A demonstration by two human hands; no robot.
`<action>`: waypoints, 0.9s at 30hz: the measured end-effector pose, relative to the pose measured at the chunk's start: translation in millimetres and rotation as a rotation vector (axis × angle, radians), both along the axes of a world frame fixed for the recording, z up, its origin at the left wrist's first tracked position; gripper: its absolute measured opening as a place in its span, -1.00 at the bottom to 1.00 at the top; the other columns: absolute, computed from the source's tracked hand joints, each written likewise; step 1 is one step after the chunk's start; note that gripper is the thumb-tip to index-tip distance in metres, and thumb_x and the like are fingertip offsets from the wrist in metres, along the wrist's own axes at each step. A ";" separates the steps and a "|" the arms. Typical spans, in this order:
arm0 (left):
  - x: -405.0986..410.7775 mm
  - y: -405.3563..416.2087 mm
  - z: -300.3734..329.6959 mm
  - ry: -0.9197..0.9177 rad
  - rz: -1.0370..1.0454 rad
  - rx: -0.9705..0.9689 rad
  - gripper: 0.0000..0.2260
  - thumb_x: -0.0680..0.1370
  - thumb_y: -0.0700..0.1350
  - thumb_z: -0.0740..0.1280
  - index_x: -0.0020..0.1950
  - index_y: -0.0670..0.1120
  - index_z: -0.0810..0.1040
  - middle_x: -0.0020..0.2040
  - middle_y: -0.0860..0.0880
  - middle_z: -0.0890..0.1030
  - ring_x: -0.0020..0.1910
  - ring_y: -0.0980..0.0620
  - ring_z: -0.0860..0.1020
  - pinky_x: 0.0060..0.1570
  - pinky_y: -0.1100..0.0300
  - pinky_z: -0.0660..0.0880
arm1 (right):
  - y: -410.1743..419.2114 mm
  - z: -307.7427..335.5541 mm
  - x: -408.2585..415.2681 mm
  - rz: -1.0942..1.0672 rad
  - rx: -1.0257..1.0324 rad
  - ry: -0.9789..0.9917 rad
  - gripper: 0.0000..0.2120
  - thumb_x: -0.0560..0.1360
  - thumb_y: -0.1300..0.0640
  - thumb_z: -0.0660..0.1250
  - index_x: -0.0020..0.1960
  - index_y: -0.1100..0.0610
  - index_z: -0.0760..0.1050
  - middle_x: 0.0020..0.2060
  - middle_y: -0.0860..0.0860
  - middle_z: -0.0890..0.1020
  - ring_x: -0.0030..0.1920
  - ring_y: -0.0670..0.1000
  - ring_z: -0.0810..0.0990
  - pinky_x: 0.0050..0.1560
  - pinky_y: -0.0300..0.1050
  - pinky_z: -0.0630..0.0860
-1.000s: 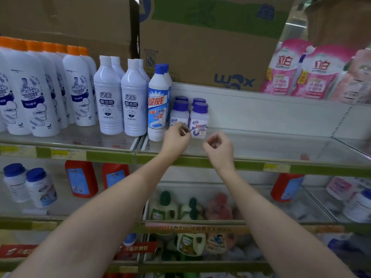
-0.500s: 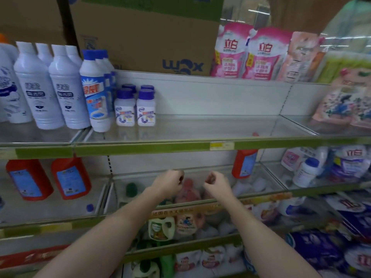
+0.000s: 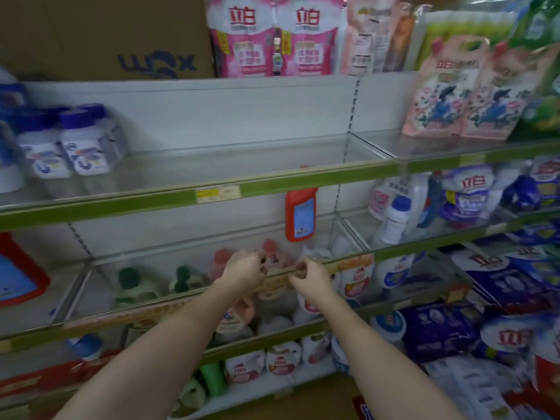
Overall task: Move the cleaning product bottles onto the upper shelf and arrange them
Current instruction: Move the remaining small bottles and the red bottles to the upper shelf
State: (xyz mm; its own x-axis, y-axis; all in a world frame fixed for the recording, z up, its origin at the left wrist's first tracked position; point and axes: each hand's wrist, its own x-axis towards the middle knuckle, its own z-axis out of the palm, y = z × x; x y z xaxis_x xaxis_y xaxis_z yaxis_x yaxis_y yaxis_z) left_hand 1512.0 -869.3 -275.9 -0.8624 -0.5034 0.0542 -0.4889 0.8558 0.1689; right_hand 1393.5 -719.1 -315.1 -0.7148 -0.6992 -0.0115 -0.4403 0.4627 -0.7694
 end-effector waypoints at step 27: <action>-168.7 -43.6 -42.6 0.307 0.434 0.936 -0.45 0.52 -0.15 0.48 0.44 -0.16 0.33 0.24 -0.11 0.54 0.05 -0.06 0.62 0.03 0.04 0.62 | -44.0 -21.6 -151.6 -0.104 -0.024 -0.222 -0.53 0.51 0.07 0.48 0.37 0.01 0.43 0.29 0.00 0.57 0.33 0.05 0.52 0.34 0.09 0.47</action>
